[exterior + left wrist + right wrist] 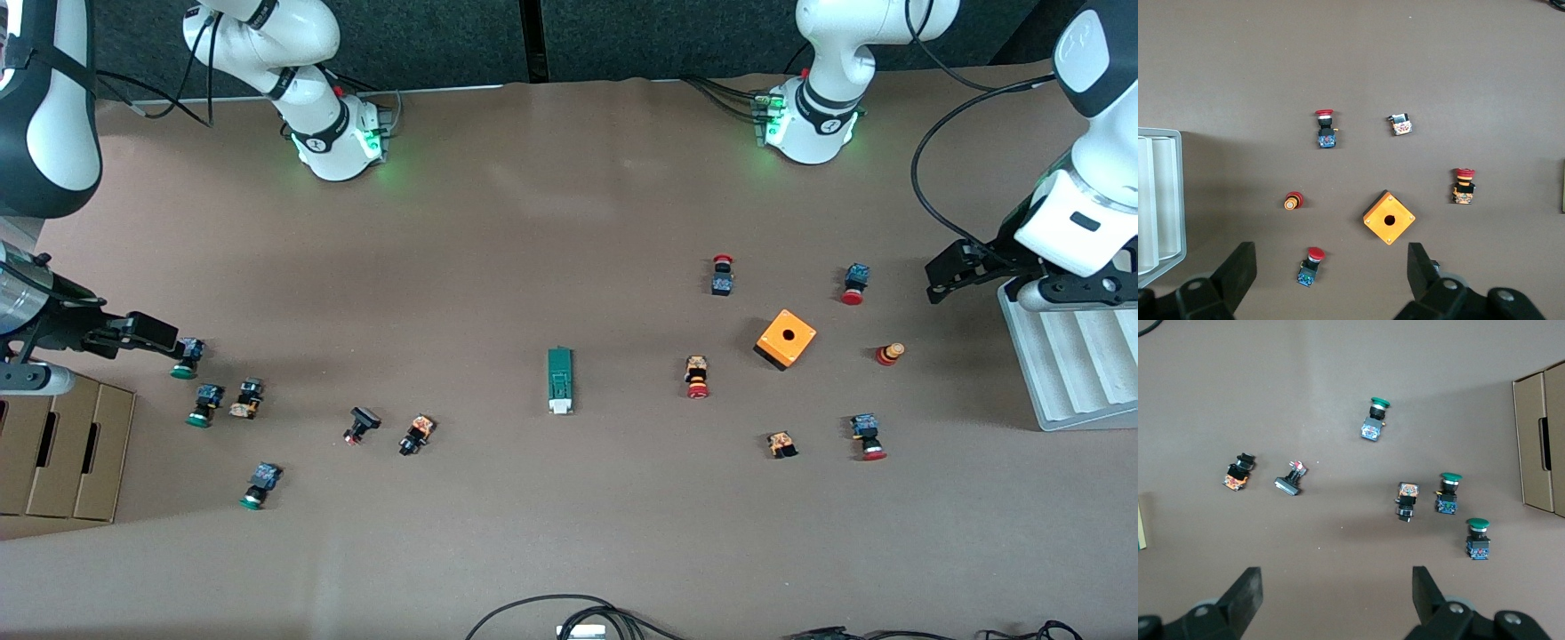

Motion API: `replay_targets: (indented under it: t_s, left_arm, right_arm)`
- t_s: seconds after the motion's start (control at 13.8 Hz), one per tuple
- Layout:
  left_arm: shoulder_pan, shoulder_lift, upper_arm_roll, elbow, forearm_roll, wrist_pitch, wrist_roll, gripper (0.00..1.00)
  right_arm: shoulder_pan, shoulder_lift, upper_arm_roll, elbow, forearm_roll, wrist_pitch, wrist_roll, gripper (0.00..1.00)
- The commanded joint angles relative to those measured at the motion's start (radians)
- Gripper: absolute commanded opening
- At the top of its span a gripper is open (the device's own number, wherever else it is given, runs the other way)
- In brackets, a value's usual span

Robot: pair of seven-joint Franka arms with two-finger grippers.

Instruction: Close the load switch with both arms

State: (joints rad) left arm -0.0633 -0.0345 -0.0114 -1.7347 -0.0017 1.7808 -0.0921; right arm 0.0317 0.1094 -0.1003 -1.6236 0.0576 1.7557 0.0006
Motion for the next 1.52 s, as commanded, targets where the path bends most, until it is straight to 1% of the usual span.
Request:
replay_targets:
  t_s: [0.0,0.36,0.58,0.87,1.02,1.16,1.45]
  left_arm:
    - [-0.001,0.011,0.001,0.029,0.006,-0.026,0.002,1.00]
    - [-0.001,0.011,0.001,0.029,0.006,-0.026,0.002,1.00]
    - [-0.001,0.011,0.001,0.029,0.006,-0.026,0.002,1.00]
    - [-0.001,0.011,0.001,0.029,0.006,-0.026,0.002,1.00]
    - [-0.003,0.013,-0.001,0.035,0.006,-0.026,0.002,1.00]
    - [-0.003,0.011,-0.001,0.038,0.012,-0.030,0.002,1.00]
    - [-0.010,0.013,-0.007,0.044,0.011,-0.047,0.002,1.00]
  right_arm:
    - [0.007,-0.036,-0.003,-0.001,0.011,-0.019,0.013,1.00]
    - [0.007,-0.069,-0.004,-0.030,0.004,-0.030,0.013,1.00]
    - [0.005,-0.059,-0.007,-0.028,0.002,0.004,0.013,1.00]
    - [0.007,-0.045,-0.006,-0.027,-0.001,0.010,0.009,1.00]
    - [0.017,-0.040,-0.004,-0.024,-0.024,0.011,0.010,1.00]
    - [0.017,-0.051,-0.004,-0.033,-0.025,0.039,0.013,1.00]
    - [0.014,-0.060,-0.006,-0.050,-0.024,0.034,0.003,1.00]
